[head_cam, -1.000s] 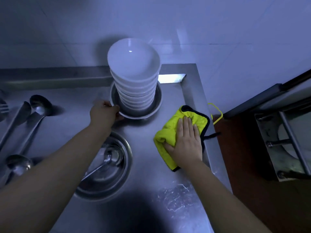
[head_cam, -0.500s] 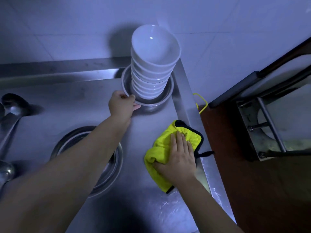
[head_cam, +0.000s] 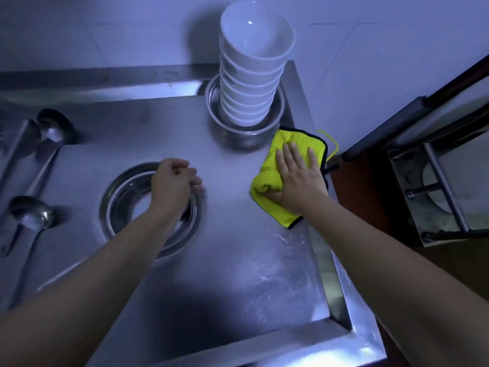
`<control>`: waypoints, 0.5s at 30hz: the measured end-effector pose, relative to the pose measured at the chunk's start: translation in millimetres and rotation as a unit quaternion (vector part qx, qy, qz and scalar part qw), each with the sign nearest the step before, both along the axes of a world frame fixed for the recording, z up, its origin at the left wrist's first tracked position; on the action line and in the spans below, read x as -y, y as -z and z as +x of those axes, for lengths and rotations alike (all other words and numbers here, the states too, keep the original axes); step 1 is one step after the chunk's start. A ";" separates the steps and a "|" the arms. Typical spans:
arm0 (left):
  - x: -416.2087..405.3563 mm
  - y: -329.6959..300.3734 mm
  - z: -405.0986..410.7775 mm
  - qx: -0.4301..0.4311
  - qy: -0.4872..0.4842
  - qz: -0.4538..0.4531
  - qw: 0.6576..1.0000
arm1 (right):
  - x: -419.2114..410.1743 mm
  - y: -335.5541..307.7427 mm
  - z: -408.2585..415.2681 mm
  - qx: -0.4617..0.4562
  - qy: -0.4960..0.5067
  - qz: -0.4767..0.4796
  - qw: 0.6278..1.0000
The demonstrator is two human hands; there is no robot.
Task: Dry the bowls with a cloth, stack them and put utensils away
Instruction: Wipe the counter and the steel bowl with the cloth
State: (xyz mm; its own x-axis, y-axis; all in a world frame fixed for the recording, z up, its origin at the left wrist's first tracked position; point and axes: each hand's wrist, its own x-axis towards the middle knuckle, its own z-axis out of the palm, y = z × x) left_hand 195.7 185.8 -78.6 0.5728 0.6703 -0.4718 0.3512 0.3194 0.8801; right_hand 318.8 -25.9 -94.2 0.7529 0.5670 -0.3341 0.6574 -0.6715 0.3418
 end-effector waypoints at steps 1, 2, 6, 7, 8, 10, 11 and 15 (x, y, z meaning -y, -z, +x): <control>8.6 1.0 -10.5 0.000 0.006 -0.005 1.000 | 11.4 -1.1 -13.0 0.000 -0.008 -0.005 1.000; 18.1 2.1 -20.4 0.001 0.013 -0.015 1.000 | 24.0 -1.3 -27.3 -0.001 -0.016 -0.007 1.000; 54.8 1.7 -68.4 -0.008 0.062 -0.012 0.998 | 79.1 -5.1 -94.4 -0.034 -0.026 0.002 0.999; 61.0 1.1 -83.6 -0.010 0.077 -0.005 0.997 | 94.6 -6.8 -110.8 -0.053 -0.032 -0.002 0.998; 66.2 0.2 -99.4 -0.012 0.089 -0.002 0.996 | 109.8 -9.7 -126.5 -0.069 -0.040 -0.011 0.997; 75.5 -5.0 -131.6 -0.021 0.099 0.003 0.995 | 138.1 -15.5 -156.5 -0.083 -0.059 0.001 0.995; 79.8 -8.1 -148.5 -0.028 0.102 0.012 0.994 | 149.8 -18.1 -171.0 -0.089 -0.057 0.015 0.994; 88.7 -13.3 -209.9 -0.068 0.109 0.060 0.990 | 167.6 -30.2 -219.3 -0.124 -0.001 0.051 0.991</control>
State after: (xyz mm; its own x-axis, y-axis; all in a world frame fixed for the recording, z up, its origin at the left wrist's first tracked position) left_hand -14.3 97.2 -65.2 0.6476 0.5932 -0.4782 0.5176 0.1181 0.8475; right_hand 99.5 -193.4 -63.9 0.6530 0.6089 -0.4504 0.7146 -0.6923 0.1000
